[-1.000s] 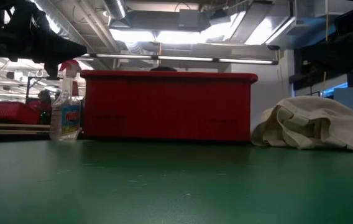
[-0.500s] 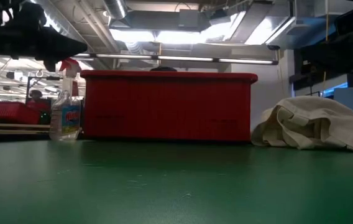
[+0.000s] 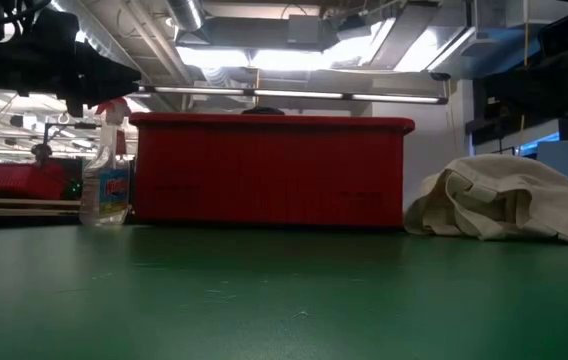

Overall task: Fold Laundry from Bin
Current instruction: Remove the black shorts from the red laundry bin

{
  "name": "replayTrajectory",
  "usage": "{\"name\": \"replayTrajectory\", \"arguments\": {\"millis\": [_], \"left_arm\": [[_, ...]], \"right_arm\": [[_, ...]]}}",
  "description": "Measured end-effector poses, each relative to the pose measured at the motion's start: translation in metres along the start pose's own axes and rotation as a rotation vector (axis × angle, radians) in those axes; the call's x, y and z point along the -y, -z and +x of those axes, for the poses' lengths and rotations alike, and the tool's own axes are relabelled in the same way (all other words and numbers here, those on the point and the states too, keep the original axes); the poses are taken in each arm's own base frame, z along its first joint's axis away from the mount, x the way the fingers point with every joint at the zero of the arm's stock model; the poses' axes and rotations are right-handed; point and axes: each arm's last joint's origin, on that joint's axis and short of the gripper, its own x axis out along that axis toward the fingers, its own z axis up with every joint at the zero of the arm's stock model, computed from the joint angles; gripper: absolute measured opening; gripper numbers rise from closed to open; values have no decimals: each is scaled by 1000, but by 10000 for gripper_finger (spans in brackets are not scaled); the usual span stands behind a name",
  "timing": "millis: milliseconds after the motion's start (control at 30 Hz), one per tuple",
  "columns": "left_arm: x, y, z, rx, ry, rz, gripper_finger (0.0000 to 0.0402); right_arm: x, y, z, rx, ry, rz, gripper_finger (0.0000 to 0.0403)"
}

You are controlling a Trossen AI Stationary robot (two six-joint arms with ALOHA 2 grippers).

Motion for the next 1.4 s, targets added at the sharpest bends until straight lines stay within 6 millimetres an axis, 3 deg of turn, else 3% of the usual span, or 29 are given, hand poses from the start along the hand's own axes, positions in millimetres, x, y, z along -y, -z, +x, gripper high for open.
{"name": "replayTrajectory", "arguments": {"millis": [100, 200, 433, 533, 667, 833, 1067, 1233, 1400], "left_arm": [[0, 0, 0, 2, 0, -1, 182], [0, 0, 0, 1, 14, -6, 187], [1, -4, 0, 34, 29, -35, 184], [2, -7, 0, 72, 34, -50, 180], [2, -9, 0, 92, 30, -55, 180], [2, -13, 2, 122, 14, -65, 180], [4, -15, 8, 142, -8, -74, 180], [5, -18, 11, 175, -4, -86, 179], [5, -18, 13, 180, -15, -81, 179]], "right_arm": [[0, 0, 0, 2, 9, -7, 21], [4, -4, 0, 24, 128, -98, 21], [8, -5, -1, 10, 259, -92, 21], [7, -7, -1, 56, 230, 86, 21], [9, -9, -1, 123, 254, 460, 21], [10, -12, -1, 191, 281, 617, 21], [17, -41, -7, 412, 418, 487, 21], [24, -65, -2, 378, 474, 410, 21], [41, -88, 18, 282, 550, 349, 21]]}}
